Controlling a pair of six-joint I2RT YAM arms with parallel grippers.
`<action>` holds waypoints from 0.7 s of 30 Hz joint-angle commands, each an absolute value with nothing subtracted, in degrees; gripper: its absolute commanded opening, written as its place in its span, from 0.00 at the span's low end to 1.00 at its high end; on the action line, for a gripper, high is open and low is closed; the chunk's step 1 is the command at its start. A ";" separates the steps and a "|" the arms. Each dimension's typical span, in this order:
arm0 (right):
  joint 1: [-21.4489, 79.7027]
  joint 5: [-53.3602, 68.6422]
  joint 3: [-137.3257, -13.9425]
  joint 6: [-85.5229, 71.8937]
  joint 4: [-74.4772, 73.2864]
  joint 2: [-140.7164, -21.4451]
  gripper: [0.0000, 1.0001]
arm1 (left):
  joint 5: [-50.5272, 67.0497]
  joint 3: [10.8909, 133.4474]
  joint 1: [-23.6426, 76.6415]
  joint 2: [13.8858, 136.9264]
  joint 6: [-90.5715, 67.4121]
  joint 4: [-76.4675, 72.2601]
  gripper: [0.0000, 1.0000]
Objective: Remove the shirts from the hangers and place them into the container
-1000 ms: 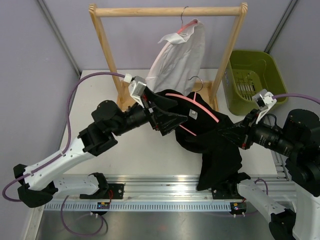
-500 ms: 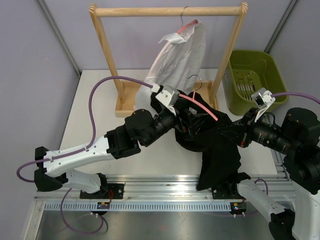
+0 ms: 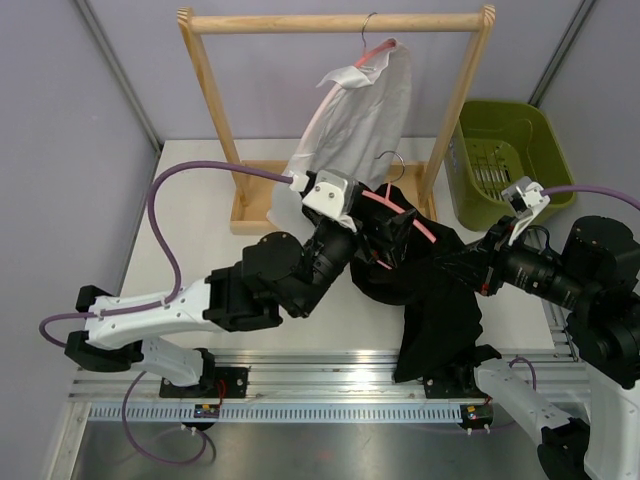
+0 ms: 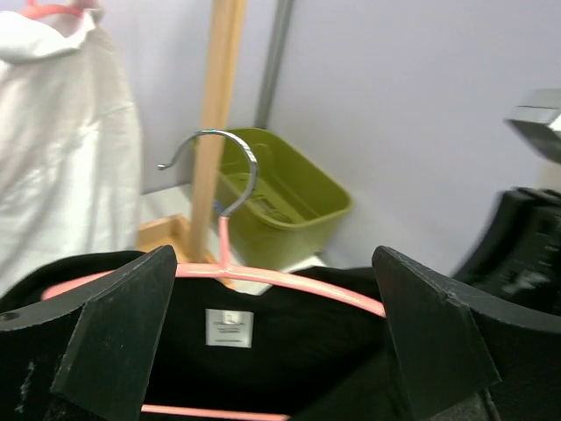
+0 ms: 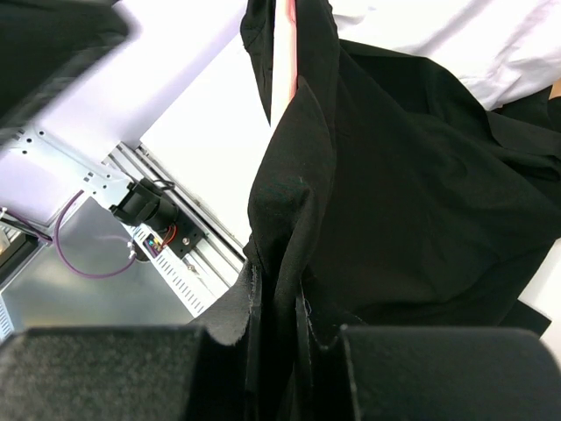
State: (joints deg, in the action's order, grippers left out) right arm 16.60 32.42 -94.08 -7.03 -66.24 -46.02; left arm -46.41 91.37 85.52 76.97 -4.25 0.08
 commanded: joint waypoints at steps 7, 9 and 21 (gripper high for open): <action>16.52 35.33 -95.36 -6.77 -62.23 -45.27 0.00 | -41.06 93.34 77.79 80.33 -7.29 3.08 0.95; 16.52 35.33 -95.36 -6.77 -62.31 -45.26 0.00 | -39.65 93.08 76.21 80.59 -7.38 2.64 0.91; 16.52 34.80 -95.27 -6.86 -62.58 -44.91 0.00 | -31.03 93.25 71.72 81.47 -11.78 3.52 0.06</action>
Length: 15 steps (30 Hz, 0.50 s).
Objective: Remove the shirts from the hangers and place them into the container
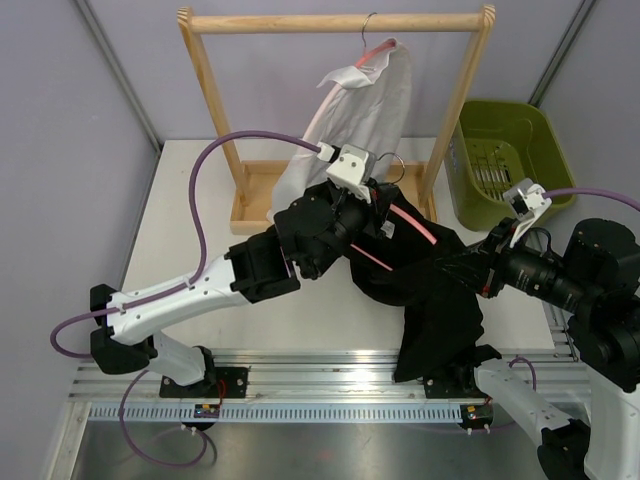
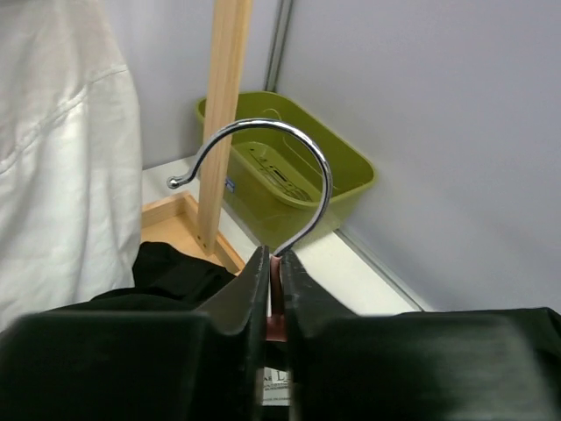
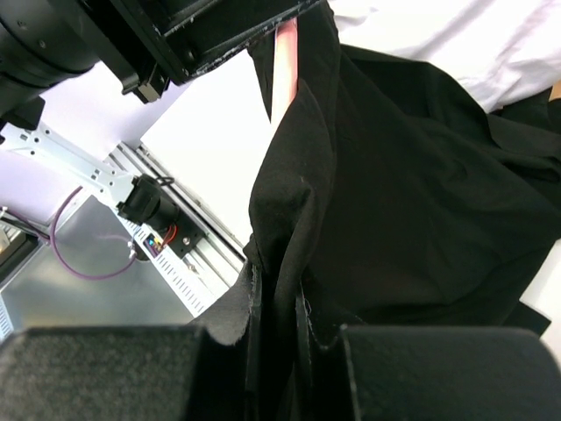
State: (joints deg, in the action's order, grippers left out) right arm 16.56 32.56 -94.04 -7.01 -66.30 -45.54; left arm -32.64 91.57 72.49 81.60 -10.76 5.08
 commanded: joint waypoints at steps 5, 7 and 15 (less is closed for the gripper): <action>16.52 34.19 -94.40 -7.03 -62.14 -44.82 0.00 | -27.16 93.78 71.72 81.12 -11.95 3.95 0.00; 16.52 33.49 -94.39 -6.94 -62.31 -44.91 0.00 | -26.46 94.31 71.72 81.21 -11.52 4.39 0.00; 16.52 22.76 -97.12 -6.68 -65.39 -45.44 0.99 | -34.98 93.52 69.01 83.41 -1.84 4.39 0.00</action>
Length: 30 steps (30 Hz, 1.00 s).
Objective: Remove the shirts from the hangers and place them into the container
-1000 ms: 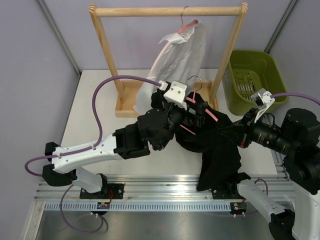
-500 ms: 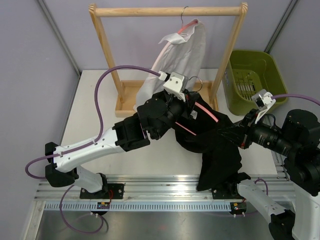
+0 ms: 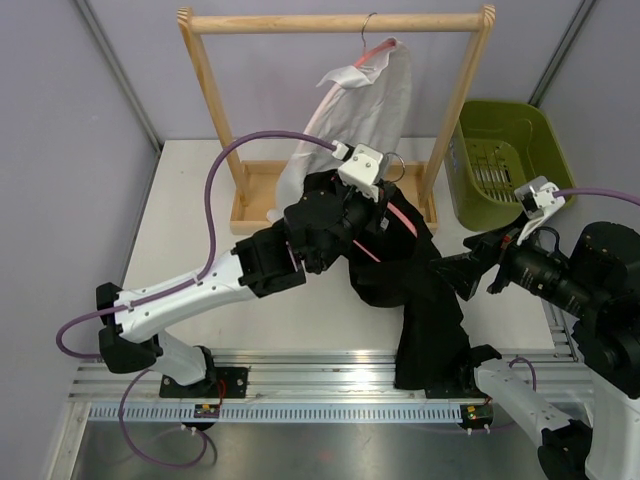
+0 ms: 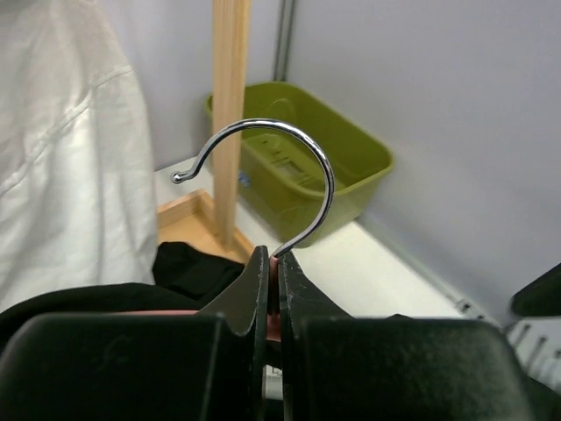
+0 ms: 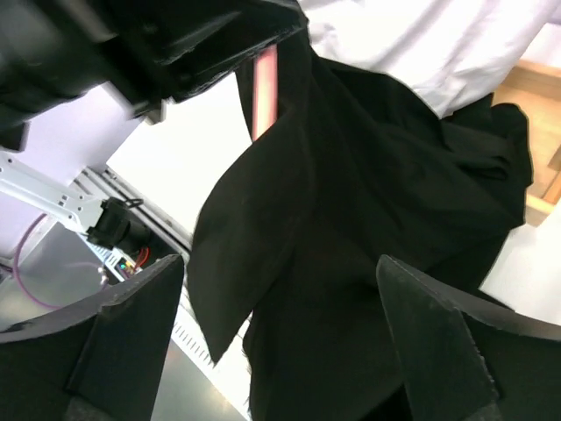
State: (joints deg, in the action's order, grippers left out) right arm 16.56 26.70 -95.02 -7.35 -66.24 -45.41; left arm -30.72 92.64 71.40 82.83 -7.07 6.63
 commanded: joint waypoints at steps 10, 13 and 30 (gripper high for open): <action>16.52 24.34 -95.28 -7.38 -65.74 -45.09 0.99 | -29.54 99.30 60.21 87.00 -3.69 7.55 0.00; 16.61 24.08 -93.43 -7.56 -66.01 -44.30 0.99 | -28.48 104.05 59.59 88.41 -2.90 8.70 0.00; 16.52 27.15 -85.08 -8.44 -61.44 -43.33 0.99 | -27.86 118.30 57.57 88.24 2.02 13.98 0.00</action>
State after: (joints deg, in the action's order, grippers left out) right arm 16.56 25.23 -86.83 -7.94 -64.62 -43.22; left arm -28.45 113.32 58.30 90.70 -1.13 18.39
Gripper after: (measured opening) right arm 0.993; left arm 0.025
